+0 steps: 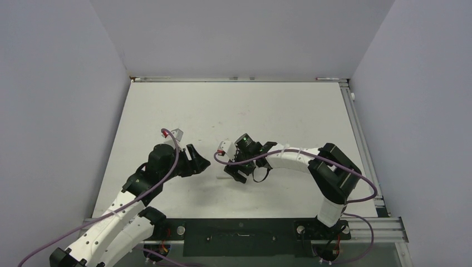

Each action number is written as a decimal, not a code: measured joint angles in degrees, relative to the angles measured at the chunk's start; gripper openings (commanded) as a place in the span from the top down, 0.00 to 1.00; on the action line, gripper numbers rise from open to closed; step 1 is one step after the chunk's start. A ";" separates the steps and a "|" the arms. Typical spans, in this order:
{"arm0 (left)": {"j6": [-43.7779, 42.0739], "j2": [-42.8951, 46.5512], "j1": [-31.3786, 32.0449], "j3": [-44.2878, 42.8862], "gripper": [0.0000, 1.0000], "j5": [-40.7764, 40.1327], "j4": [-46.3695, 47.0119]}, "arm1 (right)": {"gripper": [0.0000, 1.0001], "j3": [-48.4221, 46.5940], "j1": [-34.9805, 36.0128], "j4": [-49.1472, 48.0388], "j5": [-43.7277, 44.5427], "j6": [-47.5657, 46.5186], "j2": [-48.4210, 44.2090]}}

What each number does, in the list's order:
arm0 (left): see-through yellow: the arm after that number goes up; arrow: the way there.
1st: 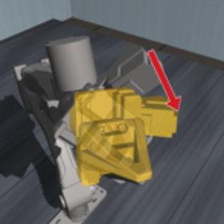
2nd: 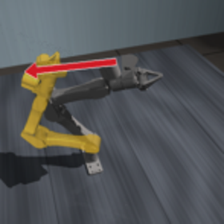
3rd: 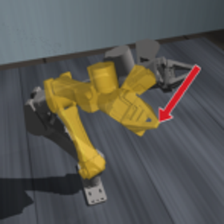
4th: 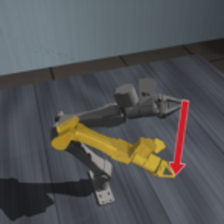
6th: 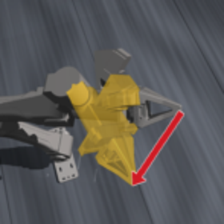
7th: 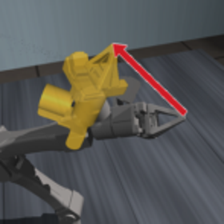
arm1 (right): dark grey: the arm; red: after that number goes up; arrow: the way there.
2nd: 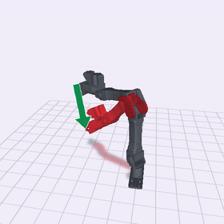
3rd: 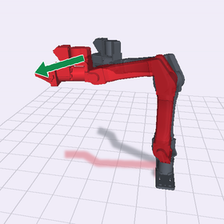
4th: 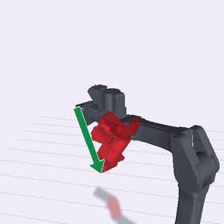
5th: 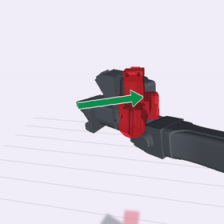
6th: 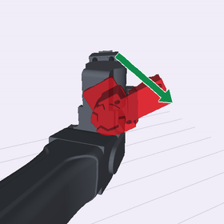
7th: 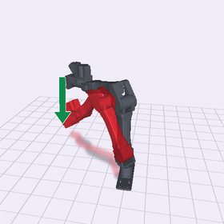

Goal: Load the batteries into the remote control

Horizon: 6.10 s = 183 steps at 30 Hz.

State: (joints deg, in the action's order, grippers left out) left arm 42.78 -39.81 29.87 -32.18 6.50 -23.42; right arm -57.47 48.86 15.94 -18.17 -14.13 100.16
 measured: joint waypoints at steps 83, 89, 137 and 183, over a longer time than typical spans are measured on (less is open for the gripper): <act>26.69 -15.74 -2.60 18.40 0.30 29.81 70.27 | 0.92 31.85 -5.38 -73.59 -27.80 76.43 -21.42; 28.33 -16.06 -2.60 18.51 0.49 31.21 73.33 | 0.91 32.22 -5.38 -76.11 -27.78 77.70 -20.61; 13.00 -20.76 4.92 7.04 1.00 20.20 38.49 | 0.20 25.77 -8.04 -17.46 -1.81 48.13 -42.42; 9.09 -55.91 13.29 -18.36 0.70 1.51 13.60 | 0.20 23.80 -8.76 -1.75 9.22 41.55 -44.09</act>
State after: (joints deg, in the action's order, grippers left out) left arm 51.88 -95.72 43.16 -50.54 8.01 -9.82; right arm -33.67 40.10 14.20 -8.95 27.42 56.07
